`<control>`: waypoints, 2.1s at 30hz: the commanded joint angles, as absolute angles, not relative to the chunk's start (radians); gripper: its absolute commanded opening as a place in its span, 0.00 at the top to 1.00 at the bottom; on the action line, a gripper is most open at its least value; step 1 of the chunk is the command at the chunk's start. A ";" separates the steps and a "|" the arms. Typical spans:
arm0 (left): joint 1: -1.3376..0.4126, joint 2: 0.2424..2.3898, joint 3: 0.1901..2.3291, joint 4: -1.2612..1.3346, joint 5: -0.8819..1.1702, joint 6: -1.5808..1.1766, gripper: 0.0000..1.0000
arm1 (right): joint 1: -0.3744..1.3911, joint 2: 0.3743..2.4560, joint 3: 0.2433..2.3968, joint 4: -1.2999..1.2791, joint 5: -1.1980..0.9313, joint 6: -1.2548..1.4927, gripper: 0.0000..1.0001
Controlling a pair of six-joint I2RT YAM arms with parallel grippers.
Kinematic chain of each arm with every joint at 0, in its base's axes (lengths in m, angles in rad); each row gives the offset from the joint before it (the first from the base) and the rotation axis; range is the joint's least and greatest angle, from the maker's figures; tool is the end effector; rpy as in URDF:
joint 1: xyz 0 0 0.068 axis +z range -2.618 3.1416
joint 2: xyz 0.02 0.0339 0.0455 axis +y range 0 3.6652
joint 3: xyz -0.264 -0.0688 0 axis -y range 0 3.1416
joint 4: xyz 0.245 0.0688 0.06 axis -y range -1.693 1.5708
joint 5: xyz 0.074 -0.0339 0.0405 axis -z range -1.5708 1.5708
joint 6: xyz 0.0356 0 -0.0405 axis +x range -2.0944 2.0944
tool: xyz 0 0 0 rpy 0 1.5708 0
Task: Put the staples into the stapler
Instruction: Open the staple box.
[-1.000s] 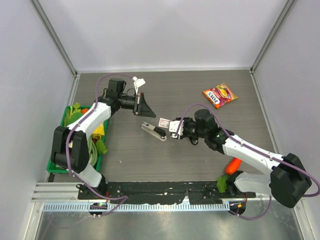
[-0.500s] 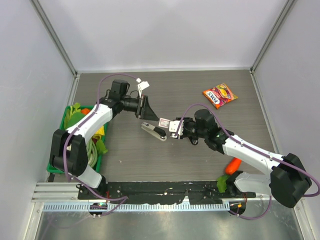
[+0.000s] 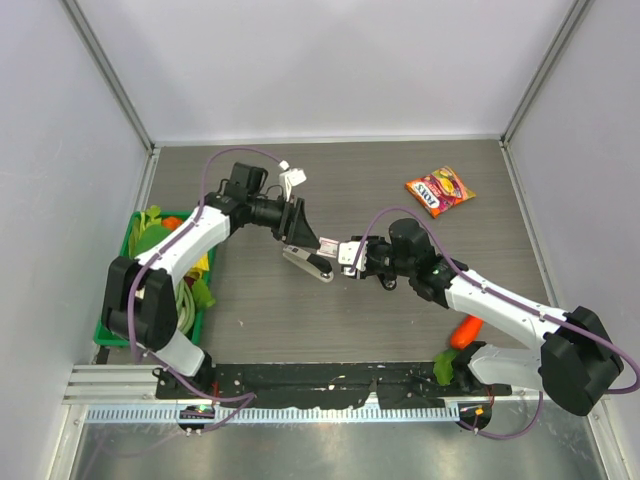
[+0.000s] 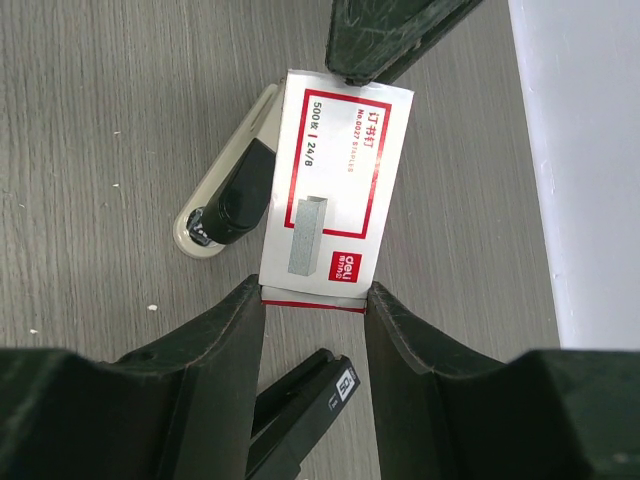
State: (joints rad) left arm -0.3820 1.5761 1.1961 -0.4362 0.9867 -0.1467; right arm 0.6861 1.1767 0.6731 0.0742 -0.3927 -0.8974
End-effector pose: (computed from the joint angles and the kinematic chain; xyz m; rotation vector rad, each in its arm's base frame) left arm 0.3001 -0.1526 0.2741 0.7537 2.2180 -1.4263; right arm 0.1920 0.1748 0.2471 -1.5693 1.1981 0.2548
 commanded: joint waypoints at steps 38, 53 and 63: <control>-0.364 1.585 1.253 -0.439 1.035 -0.144 1.00 | 0.658 1.140 0.653 0.095 -0.410 -0.931 0.54; -0.299 1.505 1.212 -0.379 1.086 -0.202 1.00 | 0.640 1.134 0.649 0.091 -0.411 -0.933 0.54; -0.296 1.474 1.216 -0.399 1.094 -0.183 1.00 | 0.629 1.124 0.650 0.100 -0.402 -0.916 0.54</control>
